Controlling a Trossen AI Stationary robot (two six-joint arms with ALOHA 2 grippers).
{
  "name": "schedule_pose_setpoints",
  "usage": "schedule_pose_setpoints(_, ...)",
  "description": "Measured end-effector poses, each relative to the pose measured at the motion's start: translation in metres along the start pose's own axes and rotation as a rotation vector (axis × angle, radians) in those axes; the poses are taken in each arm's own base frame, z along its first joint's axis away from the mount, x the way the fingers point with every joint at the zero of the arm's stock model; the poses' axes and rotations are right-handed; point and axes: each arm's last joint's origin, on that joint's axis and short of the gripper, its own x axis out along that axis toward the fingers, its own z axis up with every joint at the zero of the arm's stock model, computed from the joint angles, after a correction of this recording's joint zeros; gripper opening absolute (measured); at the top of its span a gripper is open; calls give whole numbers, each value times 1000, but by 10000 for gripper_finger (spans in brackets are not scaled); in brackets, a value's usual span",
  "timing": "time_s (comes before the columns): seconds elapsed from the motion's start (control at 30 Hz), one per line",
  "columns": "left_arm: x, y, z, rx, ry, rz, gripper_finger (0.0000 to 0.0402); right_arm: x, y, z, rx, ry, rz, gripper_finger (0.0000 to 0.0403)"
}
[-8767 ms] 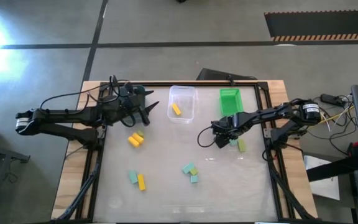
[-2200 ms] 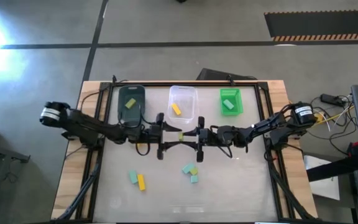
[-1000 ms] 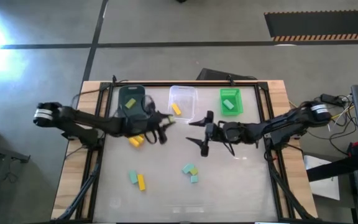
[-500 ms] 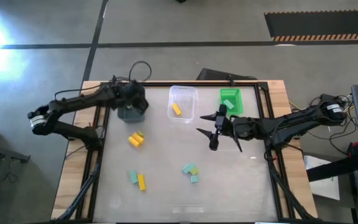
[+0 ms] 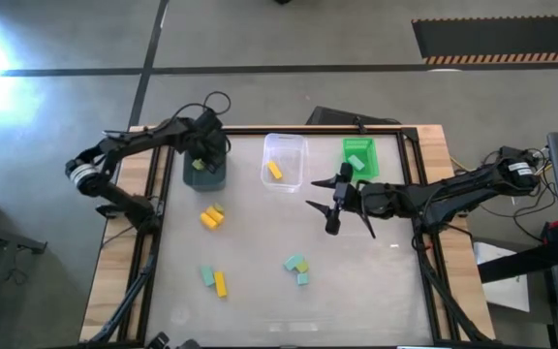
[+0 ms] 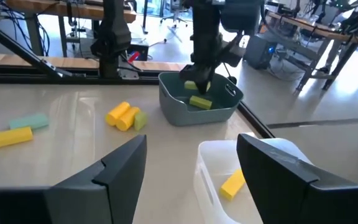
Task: Sort & place blocks by color
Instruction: Put the green block into the blue bin, then put the blue block into the green bin
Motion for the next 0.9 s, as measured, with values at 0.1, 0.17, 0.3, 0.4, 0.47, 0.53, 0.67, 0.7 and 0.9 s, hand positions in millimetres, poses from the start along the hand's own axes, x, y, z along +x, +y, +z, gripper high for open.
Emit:
schedule_pose_setpoints(0.1, 9, -2, 1, 7, 37, 0, 116, 0, 0, 0, -3, 0, 0, 240)
schedule_pose_setpoints(0.17, 14, -2, 2, 10, 54, 1, 116, 0, 0, -1, -4, 7, 0, 240)
schedule_pose_setpoints(0.3, 21, -3, 4, 18, 74, 6, 116, 0, 0, -2, -4, 18, 1, 240)
schedule_pose_setpoints(0.4, 24, -4, 3, 23, 88, 13, 116, 0, 0, -2, -4, 18, 1, 240)
schedule_pose_setpoints(0.47, 24, -3, 2, 23, 89, 23, 116, 0, 0, -2, -3, 17, 1, 240)
schedule_pose_setpoints(0.53, 24, -3, 2, 23, 87, 36, 116, 0, 0, -2, -2, 17, 1, 240)
schedule_pose_setpoints(0.67, 24, -2, 2, 25, 87, 72, 150, 0, 0, -2, 8, 17, 1, 240)
schedule_pose_setpoints(0.7, 24, -2, 2, 26, 87, 75, 157, 0, 0, -2, 8, 17, 1, 240)
schedule_pose_setpoints(0.9, 23, -2, 2, 31, 85, 75, 166, 0, 0, -2, 17, 17, 1, 240)
